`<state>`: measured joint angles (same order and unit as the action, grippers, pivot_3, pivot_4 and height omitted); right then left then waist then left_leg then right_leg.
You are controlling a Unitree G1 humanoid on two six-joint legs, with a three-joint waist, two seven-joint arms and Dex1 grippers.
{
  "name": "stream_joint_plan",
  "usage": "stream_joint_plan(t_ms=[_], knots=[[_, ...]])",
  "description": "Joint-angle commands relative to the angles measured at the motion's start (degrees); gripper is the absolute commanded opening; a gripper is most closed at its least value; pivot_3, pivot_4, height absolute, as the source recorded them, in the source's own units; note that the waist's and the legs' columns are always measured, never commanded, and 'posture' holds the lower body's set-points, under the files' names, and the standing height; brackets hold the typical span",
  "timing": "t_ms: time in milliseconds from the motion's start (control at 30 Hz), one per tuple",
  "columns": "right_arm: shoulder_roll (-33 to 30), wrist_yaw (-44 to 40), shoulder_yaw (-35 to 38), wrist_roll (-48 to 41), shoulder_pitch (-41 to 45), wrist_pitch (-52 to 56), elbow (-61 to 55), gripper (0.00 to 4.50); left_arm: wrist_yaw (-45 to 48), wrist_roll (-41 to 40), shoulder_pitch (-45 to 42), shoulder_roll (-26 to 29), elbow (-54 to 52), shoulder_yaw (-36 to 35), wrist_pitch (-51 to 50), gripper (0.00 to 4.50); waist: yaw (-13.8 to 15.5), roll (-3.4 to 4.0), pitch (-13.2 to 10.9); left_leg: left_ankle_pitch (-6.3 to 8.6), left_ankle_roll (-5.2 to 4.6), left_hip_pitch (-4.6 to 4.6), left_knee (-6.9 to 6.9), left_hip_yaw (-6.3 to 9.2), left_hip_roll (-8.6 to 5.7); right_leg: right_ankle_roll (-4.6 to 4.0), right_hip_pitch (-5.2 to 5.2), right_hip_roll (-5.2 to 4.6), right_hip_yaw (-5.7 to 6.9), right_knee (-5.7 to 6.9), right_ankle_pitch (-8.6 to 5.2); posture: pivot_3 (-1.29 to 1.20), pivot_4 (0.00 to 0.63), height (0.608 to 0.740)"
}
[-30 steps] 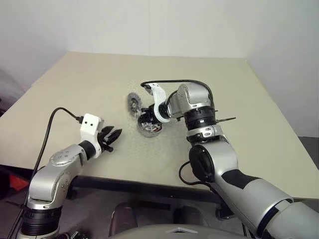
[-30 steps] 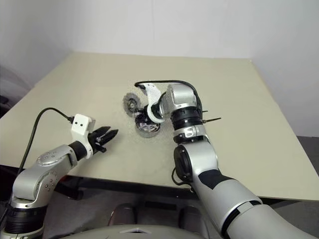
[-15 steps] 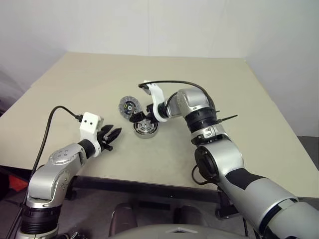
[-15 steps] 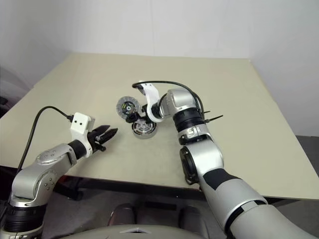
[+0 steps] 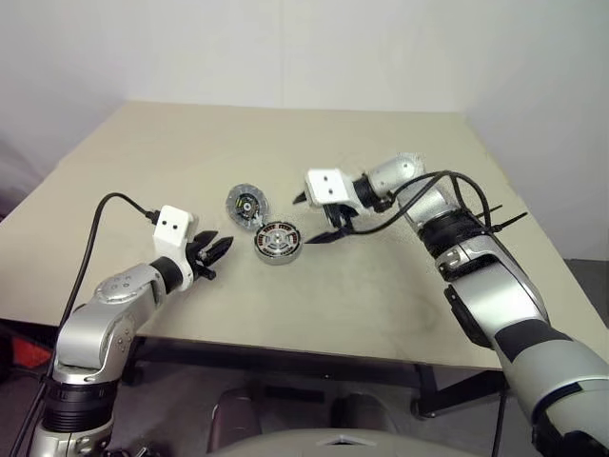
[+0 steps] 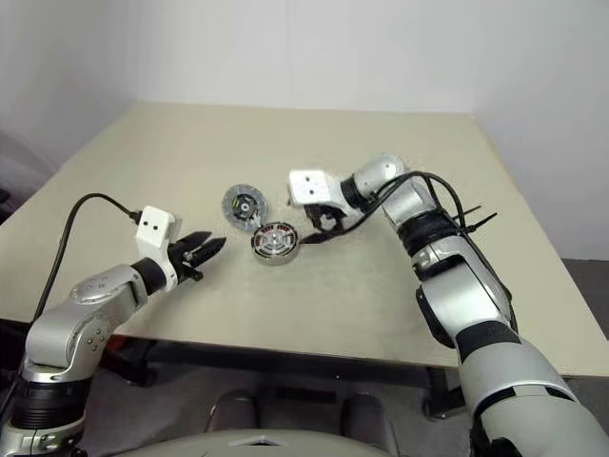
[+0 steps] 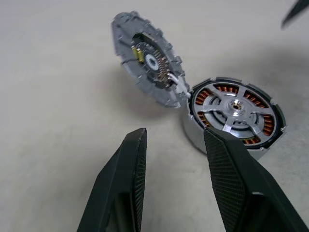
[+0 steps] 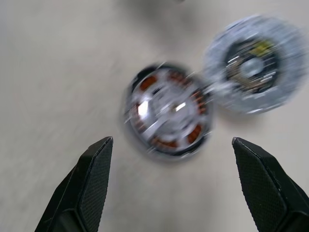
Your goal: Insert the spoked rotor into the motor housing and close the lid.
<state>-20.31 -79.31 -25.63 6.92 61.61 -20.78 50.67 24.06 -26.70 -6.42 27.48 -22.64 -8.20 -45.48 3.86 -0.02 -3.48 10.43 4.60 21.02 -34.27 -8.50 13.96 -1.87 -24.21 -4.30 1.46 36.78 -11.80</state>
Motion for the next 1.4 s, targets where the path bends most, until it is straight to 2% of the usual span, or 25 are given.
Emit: stream_joint_plan(t_ms=[33,500,600,900,1400], knots=[[1.32,0.15,-1.47,3.00,3.20,-7.39,2.04,4.46,0.41,0.14,-1.36,0.49,-0.42,0.06,0.77,1.97,-0.15,0.00,0.00,0.02,-0.03,0.00,0.00,0.00,0.00,-0.01,0.00,0.00,0.00,0.00,0.00,0.00,0.000,0.740],[10.06,12.58,-6.60,16.18,8.76,-15.02,16.17,4.46,-0.34,-1.17,0.59,-0.68,-3.27,0.34,-0.86,1.97,-0.04,0.03,-0.02,0.10,-0.18,0.02,-0.02,0.00,0.02,-0.02,0.00,0.00,0.03,-0.01,0.00,0.00,0.000,0.740],[10.10,13.83,-7.57,18.47,9.90,-16.46,17.71,4.46,0.21,-3.44,1.47,0.20,-5.08,-1.03,-3.39,1.97,-0.06,0.04,-0.03,0.11,-0.20,0.05,-0.02,0.00,0.02,-0.03,-0.02,0.00,0.02,-0.02,0.00,0.00,0.000,0.740],[8.48,14.68,-9.10,22.96,10.29,-19.74,19.21,4.46,5.00,-10.14,4.03,10.12,-8.45,-6.13,-12.25,1.97,-0.28,0.06,-0.03,0.12,-0.21,0.03,-0.02,0.00,0.03,-0.04,-0.05,0.03,0.01,0.01,-0.01,0.00,0.000,0.740],[7.40,15.24,-10.21,26.14,8.99,-23.30,18.50,4.46,2.83,-9.79,3.69,9.36,-8.19,-4.11,-12.77,1.97,-0.73,0.05,-0.03,0.12,-0.21,-0.04,-0.03,0.00,0.03,-0.04,0.02,0.02,0.01,0.02,0.00,0.00,0.000,0.740]])
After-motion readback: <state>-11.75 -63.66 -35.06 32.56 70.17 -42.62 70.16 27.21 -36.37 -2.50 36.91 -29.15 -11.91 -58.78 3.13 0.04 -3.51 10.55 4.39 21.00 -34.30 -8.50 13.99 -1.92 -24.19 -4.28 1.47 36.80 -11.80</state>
